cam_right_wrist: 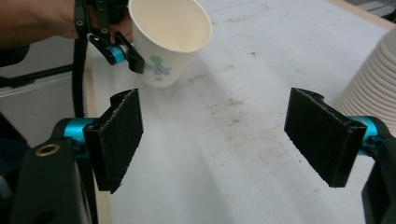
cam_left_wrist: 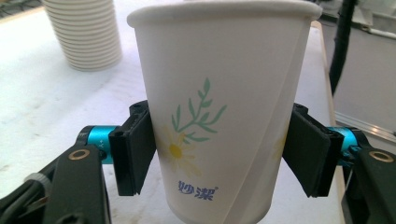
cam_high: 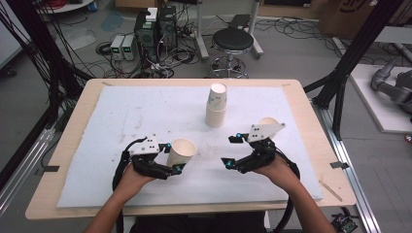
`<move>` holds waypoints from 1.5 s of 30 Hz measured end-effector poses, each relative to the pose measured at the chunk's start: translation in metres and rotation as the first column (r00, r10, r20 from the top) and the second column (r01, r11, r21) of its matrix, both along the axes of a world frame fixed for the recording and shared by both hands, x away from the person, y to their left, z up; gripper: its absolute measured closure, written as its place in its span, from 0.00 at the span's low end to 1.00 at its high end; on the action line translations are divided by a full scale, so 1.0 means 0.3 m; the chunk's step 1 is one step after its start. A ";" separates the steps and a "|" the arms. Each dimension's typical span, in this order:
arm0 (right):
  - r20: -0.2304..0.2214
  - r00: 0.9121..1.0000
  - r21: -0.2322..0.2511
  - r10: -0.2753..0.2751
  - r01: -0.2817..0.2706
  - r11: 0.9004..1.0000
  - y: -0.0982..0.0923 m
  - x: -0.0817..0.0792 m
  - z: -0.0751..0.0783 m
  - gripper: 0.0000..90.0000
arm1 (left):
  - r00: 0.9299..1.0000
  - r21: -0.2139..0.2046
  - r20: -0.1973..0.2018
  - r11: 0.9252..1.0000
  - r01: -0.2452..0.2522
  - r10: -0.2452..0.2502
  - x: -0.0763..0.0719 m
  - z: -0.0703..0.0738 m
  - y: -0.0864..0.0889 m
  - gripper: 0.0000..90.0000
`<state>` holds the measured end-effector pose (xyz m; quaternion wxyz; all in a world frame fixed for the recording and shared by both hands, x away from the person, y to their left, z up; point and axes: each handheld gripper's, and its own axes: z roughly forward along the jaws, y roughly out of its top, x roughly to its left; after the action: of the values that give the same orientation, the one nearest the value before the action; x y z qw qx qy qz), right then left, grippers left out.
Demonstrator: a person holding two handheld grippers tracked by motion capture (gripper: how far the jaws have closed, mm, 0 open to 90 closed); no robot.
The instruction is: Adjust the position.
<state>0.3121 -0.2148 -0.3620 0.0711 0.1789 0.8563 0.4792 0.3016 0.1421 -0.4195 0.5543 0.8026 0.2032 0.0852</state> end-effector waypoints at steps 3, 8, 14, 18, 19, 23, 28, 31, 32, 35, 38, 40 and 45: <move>0.009 0.999 0.015 -0.045 0.045 0.999 -0.030 -0.009 -0.023 0.22 | 0.999 -0.024 0.022 0.999 -0.029 0.029 -0.001 0.003 0.023 0.34; 0.030 0.993 0.036 -0.117 0.116 0.993 -0.086 -0.031 -0.061 0.22 | 0.994 -0.076 0.061 0.993 -0.091 0.096 -0.004 0.013 0.061 0.34; 0.066 0.971 0.079 -0.232 0.227 0.971 -0.168 -0.049 -0.096 0.20 | 0.980 -0.140 0.115 0.979 -0.148 0.164 -0.006 0.031 0.107 0.34; 0.094 0.959 0.079 -0.266 0.260 0.962 -0.208 -0.061 -0.122 0.20 | 0.972 -0.163 0.141 0.972 -0.166 0.190 -0.011 0.030 0.125 0.34; 0.104 0.956 0.079 -0.275 0.268 0.960 -0.216 -0.062 -0.126 0.20 | 0.969 -0.168 0.147 0.971 -0.171 0.196 -0.013 0.029 0.127 0.34; 0.131 0.942 0.108 -0.310 0.297 0.949 -0.244 -0.070 -0.134 0.20 | 0.963 -0.177 0.162 0.967 -0.185 0.214 -0.020 0.024 0.137 0.34; 0.147 0.922 0.120 -0.358 0.343 0.932 -0.268 -0.071 -0.135 0.20 | 0.958 -0.194 0.167 0.961 -0.199 0.232 -0.019 0.019 0.148 0.34; 0.149 0.917 0.127 -0.369 0.353 0.927 -0.276 -0.074 -0.134 0.20 | 0.954 -0.204 0.168 0.956 -0.211 0.246 -0.021 0.018 0.155 0.34; 0.147 0.916 0.125 -0.372 0.356 0.926 -0.277 -0.076 -0.133 0.20 | 0.954 -0.207 0.168 0.955 -0.212 0.248 -0.022 0.017 0.156 0.34; 0.155 0.914 0.131 -0.374 0.356 0.925 -0.279 -0.077 -0.130 0.20 | 0.950 -0.218 0.168 0.950 -0.226 0.264 -0.022 0.015 0.161 0.34; 0.159 0.914 0.137 -0.374 0.355 0.925 -0.279 -0.080 -0.123 0.20 | 0.946 -0.227 0.170 0.945 -0.235 0.276 -0.023 0.016 0.168 0.34; 0.157 0.915 0.140 -0.372 0.353 0.925 -0.280 -0.078 -0.118 0.20 | 0.945 -0.231 0.167 0.943 -0.240 0.281 -0.022 0.014 0.172 0.34; 0.155 0.913 0.150 -0.376 0.355 0.923 -0.288 -0.074 -0.115 0.20 | 0.944 -0.230 0.163 0.942 -0.245 0.286 -0.022 0.010 0.178 0.34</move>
<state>0.2899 -0.3011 -0.3966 0.2263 0.2957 0.7677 0.5215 0.2951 0.1955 -0.4165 0.6350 0.6937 0.2626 0.2157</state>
